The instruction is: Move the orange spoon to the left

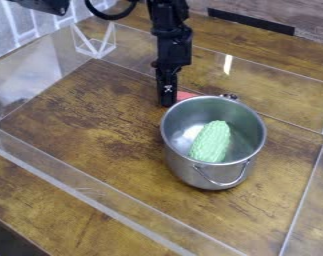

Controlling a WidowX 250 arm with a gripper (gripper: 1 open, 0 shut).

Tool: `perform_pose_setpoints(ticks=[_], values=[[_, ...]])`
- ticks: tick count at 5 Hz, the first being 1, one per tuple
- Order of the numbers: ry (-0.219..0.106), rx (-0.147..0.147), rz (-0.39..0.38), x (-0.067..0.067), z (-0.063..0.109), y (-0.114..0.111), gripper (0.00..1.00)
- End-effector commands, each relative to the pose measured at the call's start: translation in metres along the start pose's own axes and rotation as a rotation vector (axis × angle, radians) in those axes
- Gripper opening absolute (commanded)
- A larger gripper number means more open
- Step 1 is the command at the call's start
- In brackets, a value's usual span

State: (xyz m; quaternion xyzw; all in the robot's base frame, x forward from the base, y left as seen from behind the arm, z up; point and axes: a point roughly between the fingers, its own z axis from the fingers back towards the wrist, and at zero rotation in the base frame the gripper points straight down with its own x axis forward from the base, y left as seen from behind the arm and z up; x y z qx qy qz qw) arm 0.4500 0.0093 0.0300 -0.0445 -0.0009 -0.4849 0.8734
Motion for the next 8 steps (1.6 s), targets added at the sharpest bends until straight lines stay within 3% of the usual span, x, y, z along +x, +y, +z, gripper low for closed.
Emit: perform_pose_setpoints(ticks=[1,2,4,5,7,8], values=[[0.008,0.034,-0.026,-0.017,0.035,0.008,0.0],[0.033,0.026,-0.064,-0.029,0.05,0.012,0.0],[0.037,0.01,-0.199,-0.033,0.045,0.022,0.0],[0.03,0.007,-0.147,-0.044,0.038,0.025,0.0],[0.026,0.001,-0.149,-0.056,0.028,0.026,0.0],[0.025,-0.001,-0.168,-0.055,0.026,0.028,0.0]])
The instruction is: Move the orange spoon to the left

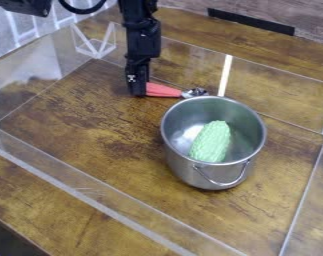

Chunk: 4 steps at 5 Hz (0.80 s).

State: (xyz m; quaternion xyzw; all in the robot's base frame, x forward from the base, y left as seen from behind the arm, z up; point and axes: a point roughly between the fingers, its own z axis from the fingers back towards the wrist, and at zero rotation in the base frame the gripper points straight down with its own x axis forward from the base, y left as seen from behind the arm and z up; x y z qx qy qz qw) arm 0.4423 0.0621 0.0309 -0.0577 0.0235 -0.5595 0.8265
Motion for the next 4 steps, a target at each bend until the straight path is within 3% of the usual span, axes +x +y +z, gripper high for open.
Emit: perform_pose_setpoints(ticks=[1,4], values=[[-0.006,0.049,-0.013,-0.007,0.02,0.006,0.0],[-0.01,0.045,-0.003,-0.001,0.013,-0.005,0.0]])
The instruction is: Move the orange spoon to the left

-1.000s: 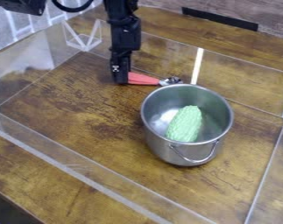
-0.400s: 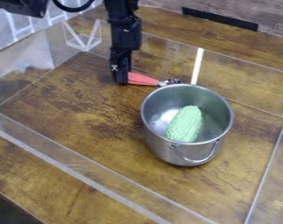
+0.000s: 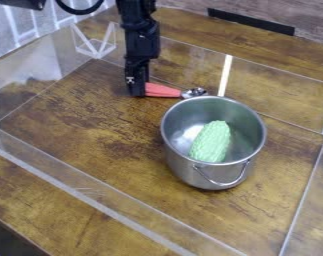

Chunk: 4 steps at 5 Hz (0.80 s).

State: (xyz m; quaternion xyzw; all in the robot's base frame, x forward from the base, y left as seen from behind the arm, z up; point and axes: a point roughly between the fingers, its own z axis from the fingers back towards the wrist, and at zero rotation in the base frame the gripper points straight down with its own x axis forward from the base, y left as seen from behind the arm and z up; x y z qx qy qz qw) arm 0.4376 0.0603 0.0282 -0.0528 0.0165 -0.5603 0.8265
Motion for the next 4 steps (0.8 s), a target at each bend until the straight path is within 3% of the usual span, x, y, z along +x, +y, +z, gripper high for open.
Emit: perform_pose_setpoints(ticks=[1,2,4], values=[[-0.001,0.027,-0.025,-0.001,0.016,0.004,0.0],[0.001,0.025,-0.049,-0.002,0.014,0.009,0.0],[0.02,0.013,-0.23,0.008,0.012,0.015,0.0]])
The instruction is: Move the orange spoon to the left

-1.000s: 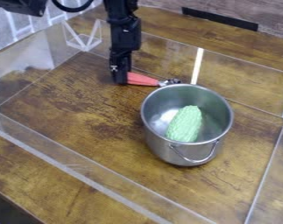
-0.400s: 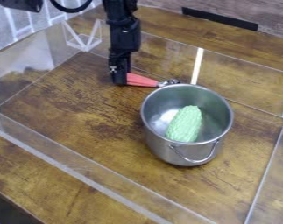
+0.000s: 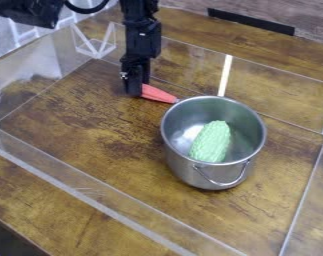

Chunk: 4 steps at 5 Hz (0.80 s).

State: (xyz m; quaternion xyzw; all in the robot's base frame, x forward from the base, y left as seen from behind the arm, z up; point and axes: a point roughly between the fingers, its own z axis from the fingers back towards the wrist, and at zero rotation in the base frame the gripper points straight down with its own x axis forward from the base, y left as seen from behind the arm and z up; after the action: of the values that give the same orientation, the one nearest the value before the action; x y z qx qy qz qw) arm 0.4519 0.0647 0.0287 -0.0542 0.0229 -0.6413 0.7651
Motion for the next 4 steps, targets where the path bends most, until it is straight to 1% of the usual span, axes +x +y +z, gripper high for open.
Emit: perform_pose_setpoints(ticks=[1,2,4], values=[[0.005,0.016,0.003,-0.005,0.012,0.001,0.0],[0.008,0.005,0.034,-0.015,0.015,0.0,0.0],[0.014,-0.018,0.102,-0.025,0.034,-0.012,0.0]])
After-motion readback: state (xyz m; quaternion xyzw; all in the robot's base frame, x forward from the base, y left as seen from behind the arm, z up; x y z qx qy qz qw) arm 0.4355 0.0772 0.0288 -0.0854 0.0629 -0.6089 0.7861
